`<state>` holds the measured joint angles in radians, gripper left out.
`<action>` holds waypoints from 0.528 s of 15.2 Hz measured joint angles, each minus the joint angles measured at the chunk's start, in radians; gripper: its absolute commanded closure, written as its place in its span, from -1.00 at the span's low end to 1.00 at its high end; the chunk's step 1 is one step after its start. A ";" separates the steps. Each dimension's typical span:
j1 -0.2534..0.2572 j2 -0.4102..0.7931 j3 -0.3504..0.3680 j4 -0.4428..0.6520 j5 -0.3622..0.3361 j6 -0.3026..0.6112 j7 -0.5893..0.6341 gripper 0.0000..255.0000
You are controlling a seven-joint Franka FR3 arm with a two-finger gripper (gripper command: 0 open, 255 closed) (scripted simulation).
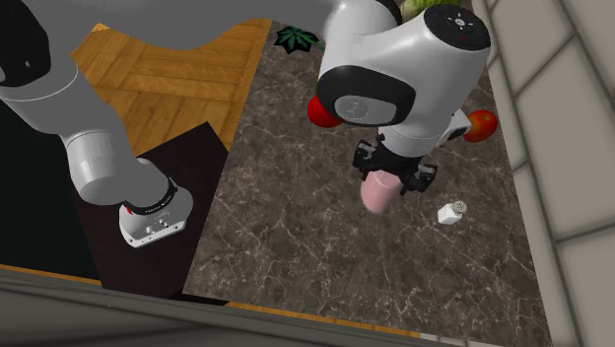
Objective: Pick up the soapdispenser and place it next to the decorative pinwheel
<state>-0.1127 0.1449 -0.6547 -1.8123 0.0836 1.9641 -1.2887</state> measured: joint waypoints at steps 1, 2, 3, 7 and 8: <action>-0.001 0.000 0.000 0.013 0.000 -0.013 0.000 1.00; -0.001 0.000 -0.001 0.029 -0.001 -0.029 0.000 1.00; -0.001 -0.006 -0.002 0.037 -0.005 -0.041 0.002 1.00; 0.000 -0.014 -0.003 0.078 -0.011 -0.089 0.006 1.00; -0.001 -0.012 -0.004 0.095 -0.010 -0.105 0.005 1.00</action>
<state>-0.1141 0.1325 -0.6583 -1.7169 0.0734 1.8592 -1.2835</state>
